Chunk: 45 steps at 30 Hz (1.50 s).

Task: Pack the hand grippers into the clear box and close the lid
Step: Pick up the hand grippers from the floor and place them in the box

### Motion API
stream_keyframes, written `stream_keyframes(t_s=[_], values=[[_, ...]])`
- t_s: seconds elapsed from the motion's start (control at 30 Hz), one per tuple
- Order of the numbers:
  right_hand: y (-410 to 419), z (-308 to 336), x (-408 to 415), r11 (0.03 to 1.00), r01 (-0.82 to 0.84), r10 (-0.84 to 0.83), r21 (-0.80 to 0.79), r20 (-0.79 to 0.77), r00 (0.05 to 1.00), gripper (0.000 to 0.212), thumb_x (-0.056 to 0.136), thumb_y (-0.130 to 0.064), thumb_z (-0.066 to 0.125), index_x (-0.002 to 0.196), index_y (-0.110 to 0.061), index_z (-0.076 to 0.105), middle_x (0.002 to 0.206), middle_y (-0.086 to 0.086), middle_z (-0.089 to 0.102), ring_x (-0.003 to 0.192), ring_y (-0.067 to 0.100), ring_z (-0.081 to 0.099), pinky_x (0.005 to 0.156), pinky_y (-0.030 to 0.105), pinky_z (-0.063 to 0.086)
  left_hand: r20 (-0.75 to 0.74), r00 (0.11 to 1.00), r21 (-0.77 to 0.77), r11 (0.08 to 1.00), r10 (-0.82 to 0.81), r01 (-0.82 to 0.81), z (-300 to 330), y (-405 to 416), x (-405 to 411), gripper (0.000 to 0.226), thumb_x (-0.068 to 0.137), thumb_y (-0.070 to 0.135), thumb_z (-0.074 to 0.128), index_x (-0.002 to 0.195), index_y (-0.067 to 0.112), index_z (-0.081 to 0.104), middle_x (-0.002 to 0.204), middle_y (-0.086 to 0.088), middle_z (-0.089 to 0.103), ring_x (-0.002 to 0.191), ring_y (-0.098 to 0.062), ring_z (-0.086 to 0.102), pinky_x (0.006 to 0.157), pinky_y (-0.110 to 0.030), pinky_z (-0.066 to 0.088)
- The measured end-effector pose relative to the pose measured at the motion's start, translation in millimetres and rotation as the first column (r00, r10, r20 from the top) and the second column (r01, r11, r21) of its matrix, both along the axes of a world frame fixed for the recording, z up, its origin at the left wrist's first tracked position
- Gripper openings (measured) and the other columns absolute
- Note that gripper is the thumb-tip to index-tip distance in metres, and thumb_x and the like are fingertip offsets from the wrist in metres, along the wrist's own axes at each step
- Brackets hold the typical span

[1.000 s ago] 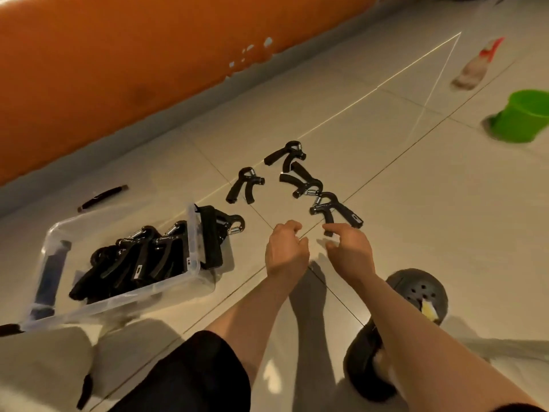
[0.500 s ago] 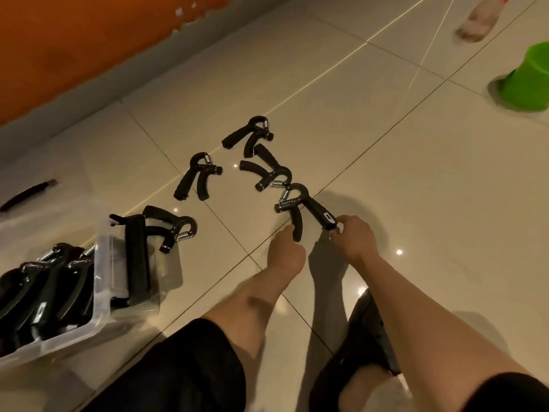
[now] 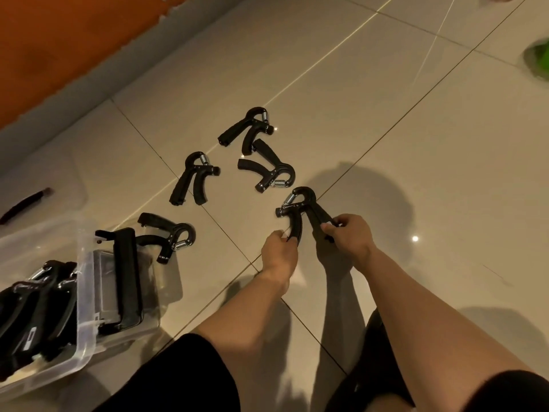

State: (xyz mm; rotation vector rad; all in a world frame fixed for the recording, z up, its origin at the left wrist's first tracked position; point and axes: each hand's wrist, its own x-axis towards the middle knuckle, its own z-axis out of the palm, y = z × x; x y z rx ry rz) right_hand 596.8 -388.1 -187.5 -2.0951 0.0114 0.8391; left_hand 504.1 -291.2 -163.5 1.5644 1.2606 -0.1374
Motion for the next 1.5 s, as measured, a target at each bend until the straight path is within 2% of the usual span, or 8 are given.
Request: stream_keyframes(t_s=[0.33,0.63,0.97,1.17,1.27,1.37,1.43,1.5], values=[[48.7,85.1,-47.6,0.82,0.051,0.066,0.57,-0.183,0.981,0.018,0.081,-0.005,0.068,0.098,0.002,0.069,0.08,0.013,0.059,0.077,0.021,0.059,0.079,0.032,0.049,0.447,0.886,0.099,0.978,0.122,-0.184,85.7,59.8,-61.3,0.011,0.086,0.024,0.067,0.097,0.022,0.069,0.078,-0.003,0.066,0.077,-0.014,0.058,0.078,-0.029,0.046],[139.5,159.2,-156.1,0.629,-0.351,0.47,0.694,0.021,0.882,0.02,0.08,-0.006,0.07,0.094,0.003,0.06,0.069,0.006,0.061,0.069,0.019,0.058,0.071,0.032,0.049,0.426,0.901,0.385,0.885,0.082,-0.263,160.4,145.0,-199.8,0.026,0.084,0.019,0.069,0.109,0.017,0.063,0.095,0.0,0.069,0.09,-0.017,0.065,0.087,-0.034,0.053],[205.1,160.6,-270.9,0.641,-0.625,0.634,0.446,0.152,0.758,0.029,0.079,-0.009,0.072,0.071,-0.013,0.044,0.056,-0.005,0.034,0.055,0.011,0.035,0.061,0.027,0.04,0.228,0.95,0.435,0.851,0.212,-0.294,161.6,195.9,-321.4,0.042,0.081,0.025,0.071,0.121,0.017,0.061,0.083,0.004,0.057,0.084,-0.016,0.058,0.087,-0.036,0.052],[219.7,155.8,-289.5,0.695,-0.705,0.654,0.142,0.283,0.701,0.034,0.078,-0.02,0.071,0.064,-0.019,0.04,0.059,-0.003,0.04,0.06,0.015,0.041,0.064,0.033,0.042,0.122,0.989,0.379,0.917,0.082,-0.122,149.6,218.7,-341.1,0.051,0.078,0.016,0.074,0.126,0.019,0.058,0.071,0.008,0.049,0.076,-0.012,0.054,0.089,-0.031,0.048],[224.8,158.4,-292.8,0.71,-0.697,0.662,-0.1,0.432,0.612,0.016,0.082,-0.031,0.067,0.09,-0.021,0.056,0.08,-0.002,0.051,0.08,0.015,0.051,0.079,0.032,0.049,0.056,0.998,0.429,0.903,-0.017,-0.008,150.1,228.1,-334.9,0.051,0.078,0.02,0.074,0.126,0.024,0.057,0.075,0.011,0.052,0.082,-0.013,0.058,0.089,-0.032,0.048],[228.4,157.8,-292.3,0.717,-0.635,0.677,-0.287,0.499,0.54,0.062,0.084,-0.037,0.064,0.138,-0.033,0.034,0.102,0.003,0.048,0.094,0.017,0.044,0.09,0.03,0.042,-0.028,0.992,0.48,0.868,-0.127,0.125,149.9,237.0,-327.1,0.045,0.08,0.028,0.071,0.123,0.029,0.055,0.08,0.01,0.058,0.082,-0.012,0.059,0.085,-0.03,0.048],[229.2,152.2,-293.9,0.701,-0.592,0.693,-0.398,0.578,0.432,0.08,0.082,-0.039,0.068,0.146,-0.034,0.021,0.102,0.006,0.053,0.091,0.018,0.045,0.084,0.029,0.041,-0.067,0.98,0.485,0.853,-0.185,0.194,146.0,243.2,-322.7,0.041,0.08,0.028,0.07,0.118,0.03,0.053,0.08,0.009,0.06,0.079,-0.011,0.059,0.076,-0.026,0.045],[229.4,139.9,-296.1,0.68,-0.549,0.686,-0.486,0.685,0.244,0.088,0.071,-0.036,0.079,0.145,-0.025,0.034,0.094,0.009,0.064,0.081,0.02,0.053,0.072,0.03,0.041,-0.108,0.971,0.474,0.848,-0.214,0.239,141.1,249.6,-319.3,0.037,0.08,0.027,0.07,0.111,0.03,0.051,0.083,0.008,0.062,0.079,-0.011,0.059,0.073,-0.025,0.042]])
